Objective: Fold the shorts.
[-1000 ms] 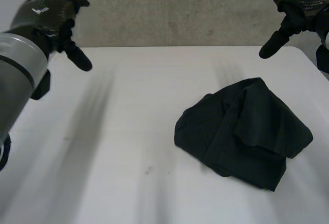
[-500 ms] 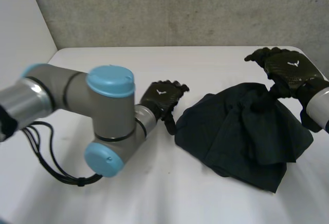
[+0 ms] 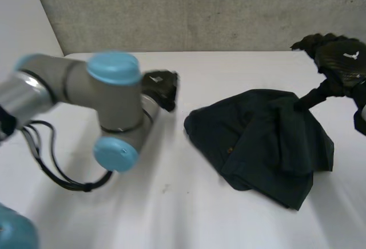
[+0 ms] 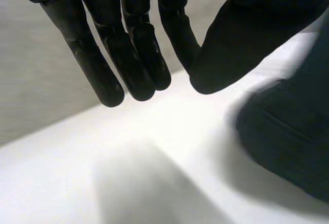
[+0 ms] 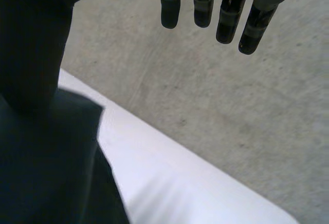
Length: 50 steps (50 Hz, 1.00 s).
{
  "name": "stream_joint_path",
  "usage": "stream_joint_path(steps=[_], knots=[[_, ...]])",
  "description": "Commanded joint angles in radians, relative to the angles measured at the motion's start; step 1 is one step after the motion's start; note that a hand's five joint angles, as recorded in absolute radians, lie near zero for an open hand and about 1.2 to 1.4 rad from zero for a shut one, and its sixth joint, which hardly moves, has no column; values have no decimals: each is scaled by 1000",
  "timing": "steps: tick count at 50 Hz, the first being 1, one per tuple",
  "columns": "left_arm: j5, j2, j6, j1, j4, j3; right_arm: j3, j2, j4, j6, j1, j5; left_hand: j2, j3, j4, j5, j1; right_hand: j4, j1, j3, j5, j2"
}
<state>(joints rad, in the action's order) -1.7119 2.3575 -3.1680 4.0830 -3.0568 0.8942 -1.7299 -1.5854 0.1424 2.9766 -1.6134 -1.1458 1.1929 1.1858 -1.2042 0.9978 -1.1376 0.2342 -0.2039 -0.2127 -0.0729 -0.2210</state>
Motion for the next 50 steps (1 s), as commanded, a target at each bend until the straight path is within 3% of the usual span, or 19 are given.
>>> stream_joint_path(steps=[1,13,15,16,17,26,33,40,42,45,48,50], knots=[[4,-190,-4,112,7,106,6,-41,2,39,18,0,203,210,-192,224,-259,-60,29,38,73,46],[46,-333,-4,131,-11,121,4,-41,0,50,18,-5,203,210,-192,224,-259,-60,29,38,73,46],[55,-330,0,122,-11,129,7,-42,-1,50,18,-6,-298,-291,310,-278,243,-60,29,38,73,46],[72,-324,-3,106,-11,137,7,-44,-1,50,20,-6,-888,-881,900,-868,833,-60,29,38,73,46],[81,-313,-3,96,-11,140,7,-47,-1,48,20,-6,-1018,-1011,1030,-998,963,-60,29,38,73,46],[153,-75,-4,-13,-8,100,1,-68,-1,45,39,-2,-997,-990,1008,-977,942,-60,29,38,73,46],[195,72,3,-30,-8,-10,-8,-68,0,42,46,1,-933,-926,944,-912,877,-60,29,38,73,46],[224,204,3,-59,29,-138,-16,-67,-1,36,43,0,-537,-530,548,-516,482,-60,29,38,73,46],[222,226,2,-61,67,-173,-16,-67,-1,36,43,0,-174,-166,185,-153,118,-60,29,38,73,46],[193,233,-1,-53,117,-202,-16,-67,0,35,43,0,203,210,-191,223,-258,-60,29,38,73,46],[121,220,-3,-50,136,-213,-13,-67,0,35,44,0,203,210,-192,224,-259,-60,29,38,73,46],[16,195,-6,-35,135,-212,-13,-67,0,35,46,0,203,210,-192,224,-259,-60,29,38,73,46]])
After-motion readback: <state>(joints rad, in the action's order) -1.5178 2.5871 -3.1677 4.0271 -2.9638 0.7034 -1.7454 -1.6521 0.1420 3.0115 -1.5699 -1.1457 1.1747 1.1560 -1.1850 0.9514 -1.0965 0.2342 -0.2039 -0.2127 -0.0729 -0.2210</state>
